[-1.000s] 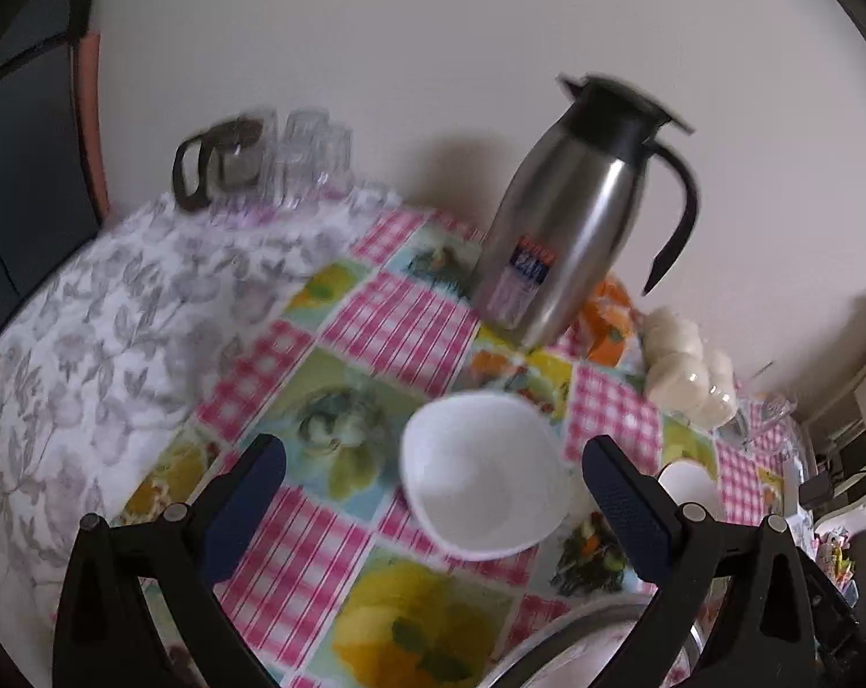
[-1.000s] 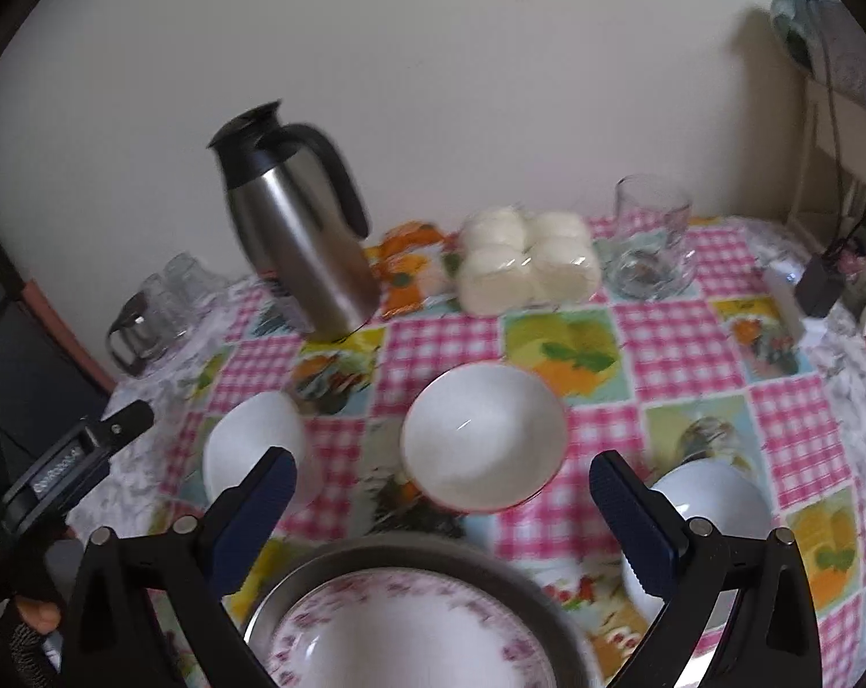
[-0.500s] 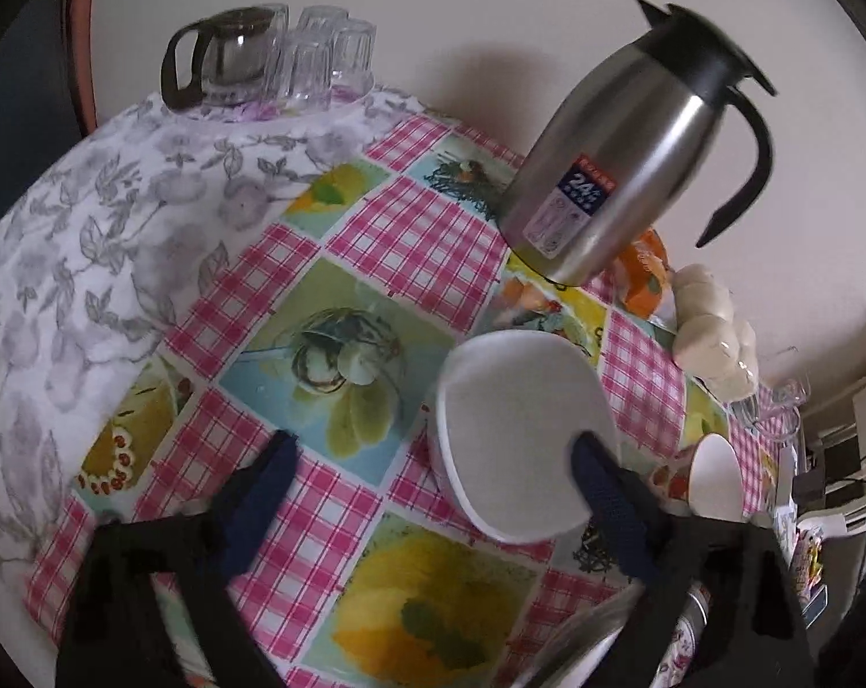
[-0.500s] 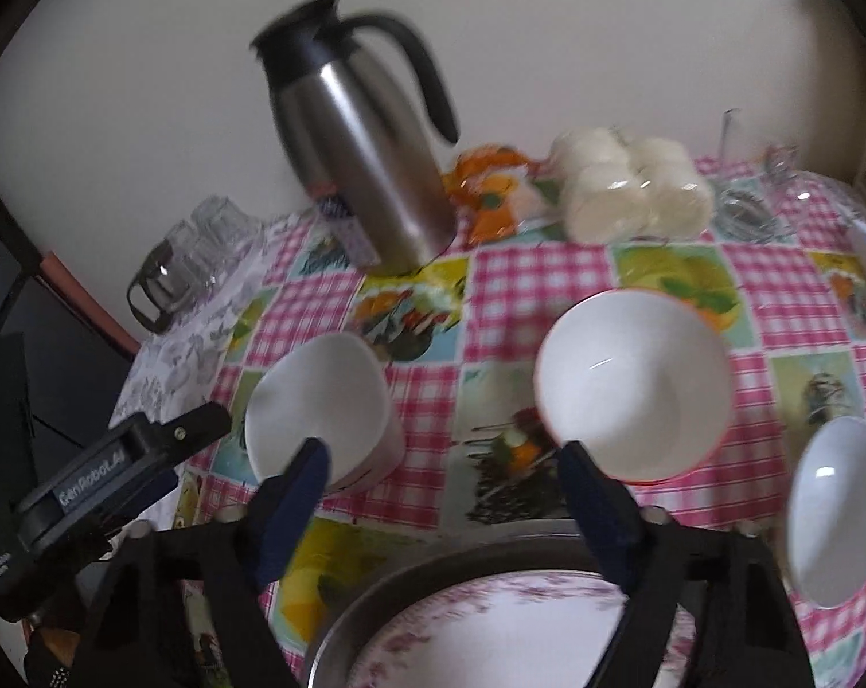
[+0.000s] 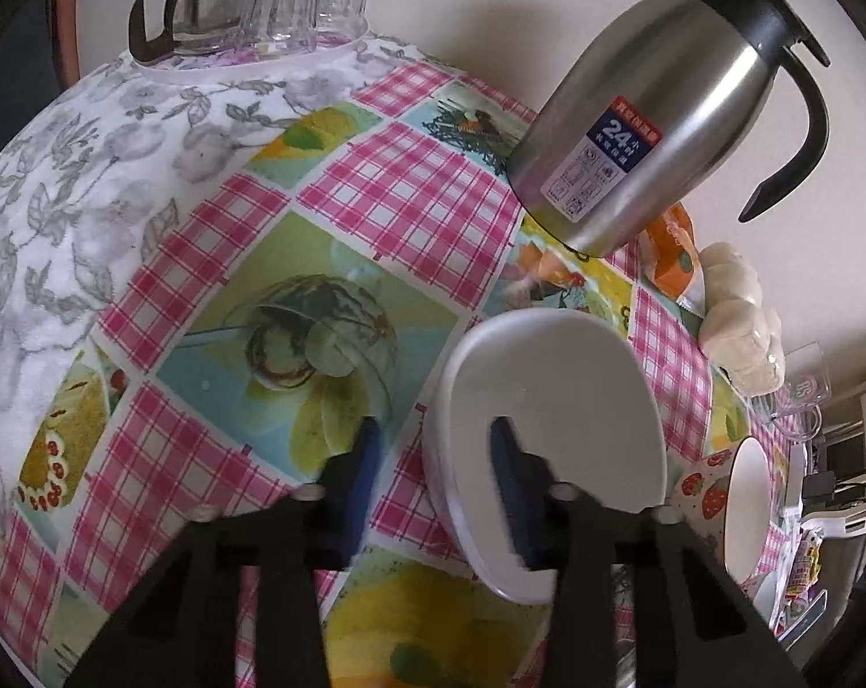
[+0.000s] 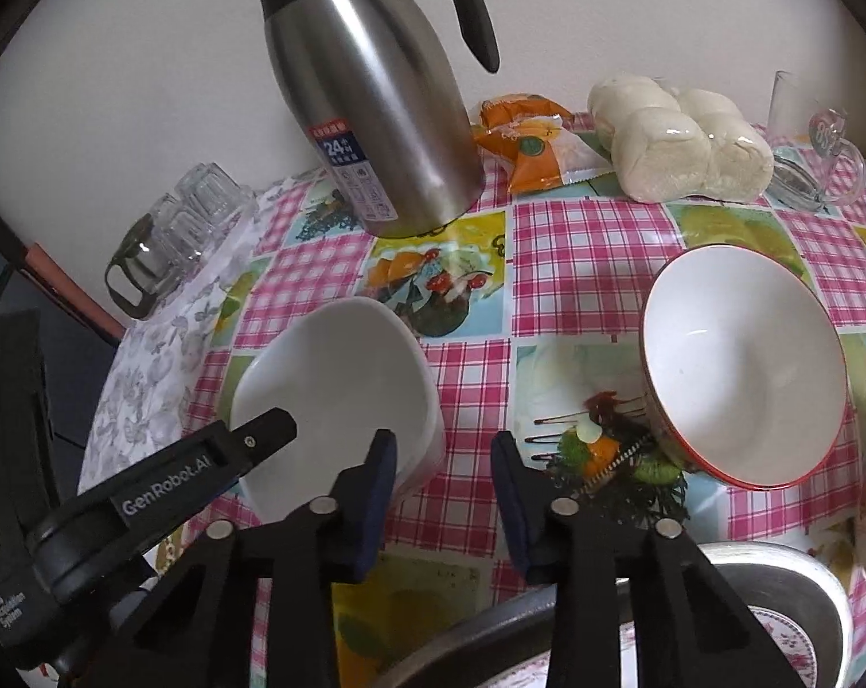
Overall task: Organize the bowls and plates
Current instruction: 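Close the left tool on the white square bowl rim while the right tool grips it too, then lift the white square bowl with both tools and carry it over the steel tray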
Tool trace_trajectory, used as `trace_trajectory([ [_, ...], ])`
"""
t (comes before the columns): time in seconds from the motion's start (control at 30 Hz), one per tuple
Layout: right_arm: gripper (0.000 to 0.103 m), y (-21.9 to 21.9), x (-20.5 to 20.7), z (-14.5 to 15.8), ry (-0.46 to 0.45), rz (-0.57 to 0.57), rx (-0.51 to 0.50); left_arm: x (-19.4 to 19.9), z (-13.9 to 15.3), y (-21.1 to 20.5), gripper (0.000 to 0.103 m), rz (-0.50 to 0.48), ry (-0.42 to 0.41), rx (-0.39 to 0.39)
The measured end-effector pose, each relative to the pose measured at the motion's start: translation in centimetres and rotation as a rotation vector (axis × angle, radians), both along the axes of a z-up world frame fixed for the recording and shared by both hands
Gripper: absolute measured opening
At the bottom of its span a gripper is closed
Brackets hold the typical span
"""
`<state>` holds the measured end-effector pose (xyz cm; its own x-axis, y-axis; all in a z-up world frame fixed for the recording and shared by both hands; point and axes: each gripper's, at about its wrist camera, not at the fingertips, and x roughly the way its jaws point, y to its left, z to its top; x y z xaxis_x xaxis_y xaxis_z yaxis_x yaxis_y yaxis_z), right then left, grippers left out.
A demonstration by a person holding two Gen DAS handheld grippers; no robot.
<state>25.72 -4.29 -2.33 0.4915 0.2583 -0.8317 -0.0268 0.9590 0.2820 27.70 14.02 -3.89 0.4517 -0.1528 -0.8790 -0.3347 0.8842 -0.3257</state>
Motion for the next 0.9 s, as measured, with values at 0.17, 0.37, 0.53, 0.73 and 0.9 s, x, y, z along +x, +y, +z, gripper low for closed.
trace_trajectory([
  [0.17, 0.019, 0.8, 0.1, -0.1, -0.002, 0.031, 0.012, 0.0, -0.3, -0.4, 0.013, -0.015, 0.001, 0.011],
  [0.37, 0.017, 0.9, 0.1, -0.3, 0.009, 0.04, 0.027, -0.5, -0.2, -0.3, 0.011, -0.024, 0.018, 0.036],
  [0.53, 0.017, 1.1, 0.1, -1.1, 0.046, 0.05, 0.014, -1.3, -0.1, 0.4, 0.007, -0.016, 0.037, 0.028],
  [0.73, 0.017, 2.3, -0.4, -1.2, 0.06, 0.103, -0.024, -1.9, 0.0, 0.4, 0.007, -0.024, 0.047, 0.043],
  [0.9, 0.017, 2.1, -0.8, -1.3, 0.074, 0.114, 0.002, -2.5, 0.6, 0.3, 0.007, -0.042, 0.043, 0.073],
])
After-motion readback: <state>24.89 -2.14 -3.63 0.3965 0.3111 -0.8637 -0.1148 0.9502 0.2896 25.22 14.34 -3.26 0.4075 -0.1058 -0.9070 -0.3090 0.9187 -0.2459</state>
